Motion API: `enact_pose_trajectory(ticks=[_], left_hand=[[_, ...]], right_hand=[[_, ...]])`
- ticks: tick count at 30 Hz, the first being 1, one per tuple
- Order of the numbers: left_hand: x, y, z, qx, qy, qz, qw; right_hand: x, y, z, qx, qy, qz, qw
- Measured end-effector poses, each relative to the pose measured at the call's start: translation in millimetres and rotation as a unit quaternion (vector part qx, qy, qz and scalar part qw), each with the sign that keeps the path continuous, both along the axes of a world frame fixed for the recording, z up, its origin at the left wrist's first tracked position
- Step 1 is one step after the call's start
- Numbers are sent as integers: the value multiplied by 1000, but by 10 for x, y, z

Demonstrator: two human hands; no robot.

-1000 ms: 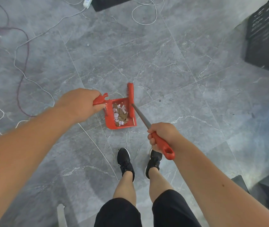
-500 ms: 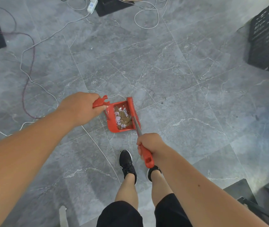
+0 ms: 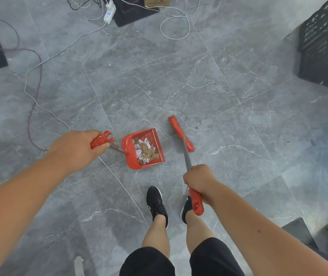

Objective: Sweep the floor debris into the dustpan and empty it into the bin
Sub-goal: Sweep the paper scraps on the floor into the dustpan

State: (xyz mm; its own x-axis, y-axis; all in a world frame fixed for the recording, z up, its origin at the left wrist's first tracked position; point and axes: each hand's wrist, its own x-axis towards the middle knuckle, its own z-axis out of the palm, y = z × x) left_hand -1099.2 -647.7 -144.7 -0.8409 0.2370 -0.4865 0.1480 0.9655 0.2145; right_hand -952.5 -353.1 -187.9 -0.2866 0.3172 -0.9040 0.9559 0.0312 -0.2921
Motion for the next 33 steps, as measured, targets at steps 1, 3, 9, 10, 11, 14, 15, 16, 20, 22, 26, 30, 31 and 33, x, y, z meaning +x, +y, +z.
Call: enact_pose_trajectory(ticks=[1, 3, 9, 10, 11, 14, 15, 16, 20, 22, 26, 30, 31, 33], left_hand=[[2, 3, -3, 3, -1, 5, 1000], [-2, 26, -1, 7, -3, 9, 1000], [-100, 185, 172, 28, -18, -1, 999], [-121, 243, 245, 21, -18, -14, 1000], [-158, 317, 326, 13, -15, -33, 999], [-332, 656, 537, 8, 6, -112, 994], [-388, 821, 614, 7, 14, -133, 991], [-444, 1004, 683, 1, 17, -151, 988], [-658, 1836, 891, -3, 35, -228, 973], [-693, 2338, 983, -6, 29, -270, 962], [-721, 3202, 1182, 1, 35, -326, 945], [-556, 4152, 1370, 35, 18, -392, 919], [-495, 4374, 1405, 38, 12, -413, 910], [-402, 4790, 1432, 31, 5, -464, 885]], right_hand=[[-5, -76, -52, -5, -7, 11, 1000], [9, -241, -63, -34, -24, 15, 999], [138, -200, 325, -105, -14, -34, 994], [161, -125, 410, -99, -4, -24, 995], [174, -32, 488, -91, 6, -16, 996], [268, 267, 609, -86, 7, -114, 990], [292, 393, 619, -87, 9, -146, 985], [308, 527, 643, -90, 13, -171, 981], [397, 1181, 694, -90, 26, -260, 961], [519, 1568, 738, -97, 27, -303, 948], [840, 2186, 899, -120, 35, -382, 916], [1397, 2606, 1067, -124, 45, -465, 876], [1523, 2651, 1108, -126, 44, -475, 870], [1752, 2658, 1185, -125, 32, -495, 859]])
